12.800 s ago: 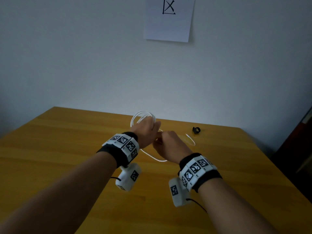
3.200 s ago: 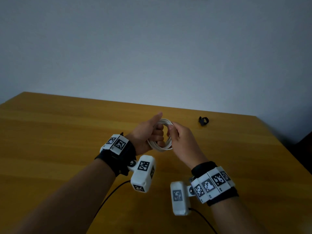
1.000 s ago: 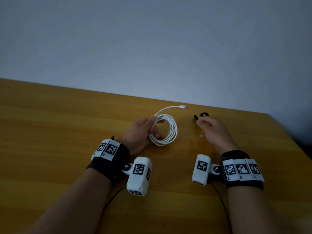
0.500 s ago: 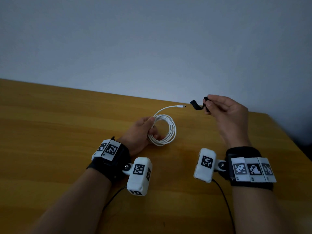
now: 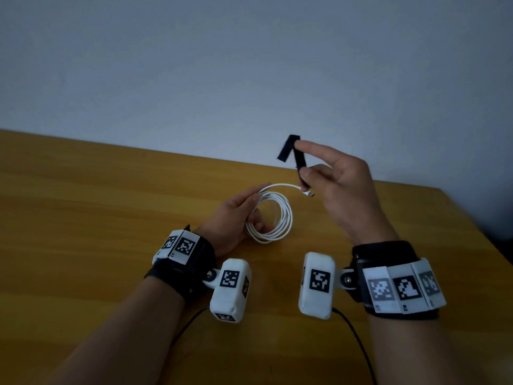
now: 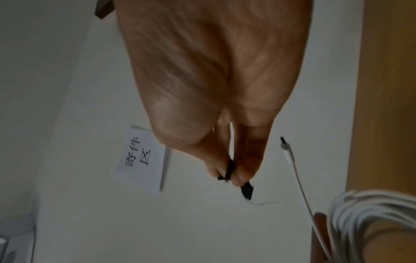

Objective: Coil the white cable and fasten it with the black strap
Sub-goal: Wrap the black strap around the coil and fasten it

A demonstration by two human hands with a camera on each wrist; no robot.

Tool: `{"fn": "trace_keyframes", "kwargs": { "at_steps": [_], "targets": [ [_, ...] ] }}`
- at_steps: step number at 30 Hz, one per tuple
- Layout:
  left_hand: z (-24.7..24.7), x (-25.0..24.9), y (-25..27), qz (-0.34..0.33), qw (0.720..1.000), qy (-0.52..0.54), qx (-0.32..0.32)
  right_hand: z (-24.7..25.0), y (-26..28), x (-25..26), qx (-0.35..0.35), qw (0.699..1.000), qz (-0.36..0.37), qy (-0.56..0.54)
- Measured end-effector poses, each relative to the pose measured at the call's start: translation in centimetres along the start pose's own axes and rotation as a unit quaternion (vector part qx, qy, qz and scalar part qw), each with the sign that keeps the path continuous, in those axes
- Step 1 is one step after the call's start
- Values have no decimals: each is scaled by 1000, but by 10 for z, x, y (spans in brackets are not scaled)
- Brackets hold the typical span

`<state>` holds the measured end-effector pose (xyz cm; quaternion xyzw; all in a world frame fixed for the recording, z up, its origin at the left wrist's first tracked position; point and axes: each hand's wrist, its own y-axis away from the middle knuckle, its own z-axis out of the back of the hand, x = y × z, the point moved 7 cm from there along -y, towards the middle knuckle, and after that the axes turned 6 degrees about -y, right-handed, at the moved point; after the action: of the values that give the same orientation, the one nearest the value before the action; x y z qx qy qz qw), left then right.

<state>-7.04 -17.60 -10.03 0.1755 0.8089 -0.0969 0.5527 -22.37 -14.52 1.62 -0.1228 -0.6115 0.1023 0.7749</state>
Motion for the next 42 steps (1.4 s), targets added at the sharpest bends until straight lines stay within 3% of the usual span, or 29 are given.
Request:
{"fn": "trace_keyframes", "kwargs": {
  "at_steps": [6,10,21,35,42],
  "targets": [
    [6,6,-4,0,1000,-27,-8,-27,5,-11,81,995,-49,34],
    [10,8,-6,-14,998,-62,-3,-32,5,-24,100,990,-73,61],
    [7,8,-8,-46,996,-68,22,-20,0,-40,-30,998,-48,2],
    [-1,5,-4,-41,997,-41,57,-13,-3,-47,-83,996,-15,25],
    [5,4,-6,-65,991,-114,27,-18,-1,-44,-67,995,-15,68]
  ]
}}
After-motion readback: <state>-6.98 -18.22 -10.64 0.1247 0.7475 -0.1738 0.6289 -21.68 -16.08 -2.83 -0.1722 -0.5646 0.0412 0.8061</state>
